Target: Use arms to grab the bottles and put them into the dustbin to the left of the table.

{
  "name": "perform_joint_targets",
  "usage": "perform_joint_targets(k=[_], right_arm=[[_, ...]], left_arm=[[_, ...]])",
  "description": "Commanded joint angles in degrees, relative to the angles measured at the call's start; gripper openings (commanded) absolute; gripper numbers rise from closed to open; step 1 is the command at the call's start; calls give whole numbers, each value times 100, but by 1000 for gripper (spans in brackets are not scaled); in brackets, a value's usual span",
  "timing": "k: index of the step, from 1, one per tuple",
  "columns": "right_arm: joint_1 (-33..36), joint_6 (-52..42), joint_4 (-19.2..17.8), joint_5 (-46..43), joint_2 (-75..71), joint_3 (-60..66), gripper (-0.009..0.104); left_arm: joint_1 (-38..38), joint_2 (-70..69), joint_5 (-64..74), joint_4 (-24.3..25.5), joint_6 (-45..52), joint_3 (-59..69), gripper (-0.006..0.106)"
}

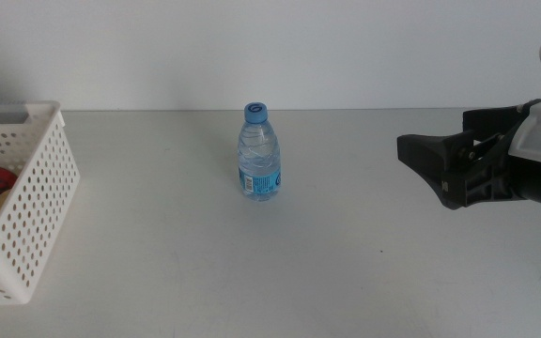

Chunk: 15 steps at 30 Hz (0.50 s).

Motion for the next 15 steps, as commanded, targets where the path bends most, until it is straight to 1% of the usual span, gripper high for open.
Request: perform_joint_targets(k=[1,10,15], right_arm=[[4,-67,-24,-372,-96,-141,71],[4,-67,-24,-372,-96,-141,71],[4,-67,-18,-372,-96,-141,71]], left_arm=[[-37,77,-677,8,2,-120,92],[-37,80,-1035,106,0,-120,92],[-37,128,-1617,244,1,-70,92]])
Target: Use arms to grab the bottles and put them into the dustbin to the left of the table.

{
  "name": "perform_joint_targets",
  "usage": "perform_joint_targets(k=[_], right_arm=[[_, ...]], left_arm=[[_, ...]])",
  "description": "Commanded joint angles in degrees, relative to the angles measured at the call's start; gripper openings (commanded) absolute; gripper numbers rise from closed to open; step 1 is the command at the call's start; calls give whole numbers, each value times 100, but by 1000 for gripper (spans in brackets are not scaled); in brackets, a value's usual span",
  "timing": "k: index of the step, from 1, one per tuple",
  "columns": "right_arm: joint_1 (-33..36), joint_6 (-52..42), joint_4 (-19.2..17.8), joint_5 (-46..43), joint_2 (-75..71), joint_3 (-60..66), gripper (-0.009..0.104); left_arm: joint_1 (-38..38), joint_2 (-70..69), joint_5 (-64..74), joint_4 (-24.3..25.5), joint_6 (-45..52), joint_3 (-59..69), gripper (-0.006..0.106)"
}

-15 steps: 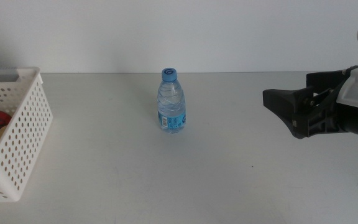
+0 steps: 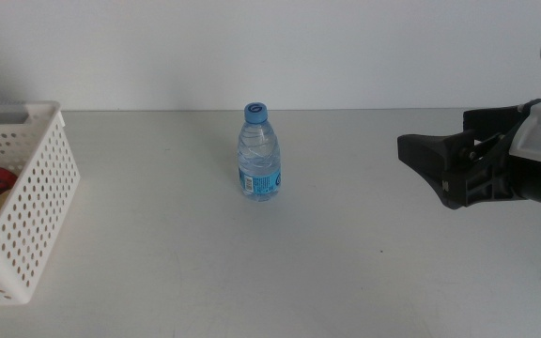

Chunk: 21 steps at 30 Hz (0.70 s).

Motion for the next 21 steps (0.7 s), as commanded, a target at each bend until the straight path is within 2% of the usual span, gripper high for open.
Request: perform_joint_targets(k=[1,17,21], right_arm=[[4,-67,-18,-372,-96,-141,71],[4,-67,-25,-372,-96,-141,71],[4,-67,-25,-372,-96,-141,71]], left_arm=[[-37,157,-827,33,-8,-32,92],[-49,1736,-4705,-7,-5,2387,92],[-196,2194,-5971,225,-198,3041,92]])
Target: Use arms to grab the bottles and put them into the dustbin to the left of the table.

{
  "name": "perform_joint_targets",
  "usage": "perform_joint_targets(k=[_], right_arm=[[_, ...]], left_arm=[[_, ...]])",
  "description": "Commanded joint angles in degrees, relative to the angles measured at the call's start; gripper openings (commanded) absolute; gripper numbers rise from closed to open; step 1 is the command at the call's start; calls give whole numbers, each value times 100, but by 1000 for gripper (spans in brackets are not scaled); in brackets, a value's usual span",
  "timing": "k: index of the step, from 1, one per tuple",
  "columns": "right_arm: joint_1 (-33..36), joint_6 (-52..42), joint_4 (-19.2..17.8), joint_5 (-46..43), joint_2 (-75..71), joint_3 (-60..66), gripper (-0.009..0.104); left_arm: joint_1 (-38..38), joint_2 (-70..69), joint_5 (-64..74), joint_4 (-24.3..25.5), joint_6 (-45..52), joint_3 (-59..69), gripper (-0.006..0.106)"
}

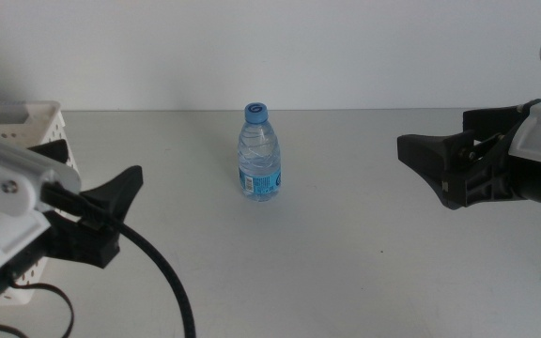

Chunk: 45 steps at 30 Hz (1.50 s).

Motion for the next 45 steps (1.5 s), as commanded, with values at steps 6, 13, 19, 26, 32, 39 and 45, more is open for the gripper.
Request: perform_joint_targets(k=[6,13,19,26,32,39,45], right_arm=[[4,-67,-25,-372,-96,-141,71],[4,-67,-25,-372,-96,-141,71],[4,-67,-25,-372,-96,-141,71],[4,-67,-25,-372,-96,-141,71],[4,-67,-18,-372,-96,-141,71],[4,-67,-23,-372,-96,-141,71],[4,-67,-23,-372,-96,-141,71]], left_arm=[[-283,1250,-2186,401,-371,211,92],[-277,2675,-3408,538,-678,-150,92],[-277,3683,-3489,835,-781,-1000,92],[-277,4668,-3489,890,-1019,-1922,92],[-277,5448,-3489,1029,-1289,-2639,92],[-277,6133,-3491,1131,-1289,-3220,92],[-277,6665,-3627,1119,-1358,-3501,92]])
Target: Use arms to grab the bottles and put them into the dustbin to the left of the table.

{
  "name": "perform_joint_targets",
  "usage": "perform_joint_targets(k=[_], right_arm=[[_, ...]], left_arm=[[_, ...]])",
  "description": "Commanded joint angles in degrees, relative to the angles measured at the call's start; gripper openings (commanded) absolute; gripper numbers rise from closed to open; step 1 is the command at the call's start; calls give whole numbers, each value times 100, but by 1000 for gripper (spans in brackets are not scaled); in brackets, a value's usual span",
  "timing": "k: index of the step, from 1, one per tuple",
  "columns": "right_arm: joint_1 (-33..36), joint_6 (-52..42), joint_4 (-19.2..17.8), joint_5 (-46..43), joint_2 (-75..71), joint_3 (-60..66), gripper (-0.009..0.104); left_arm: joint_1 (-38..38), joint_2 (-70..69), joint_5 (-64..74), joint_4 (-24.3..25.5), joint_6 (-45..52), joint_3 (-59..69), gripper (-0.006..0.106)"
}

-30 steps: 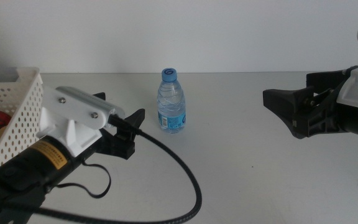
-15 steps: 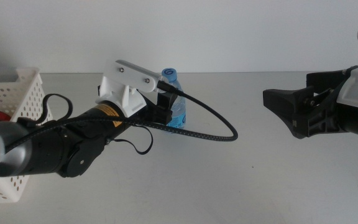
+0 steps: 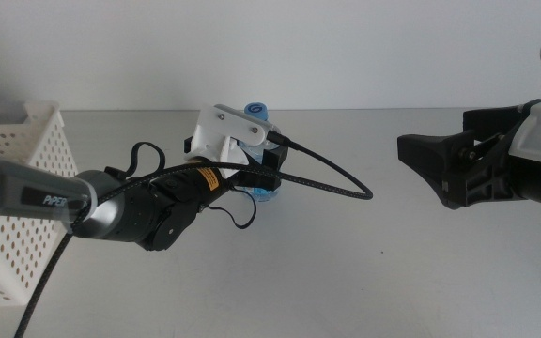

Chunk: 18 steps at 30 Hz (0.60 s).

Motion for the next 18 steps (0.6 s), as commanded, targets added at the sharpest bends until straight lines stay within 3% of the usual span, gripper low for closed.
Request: perform_joint_targets(k=[1,18], right_arm=[[4,-67,-23,-372,-96,-141,71],[4,-67,-23,-372,-96,-141,71]], left_arm=[[-34,-118,-576,-61,-106,-247,92],[-34,407,-913,-109,-106,-503,90]])
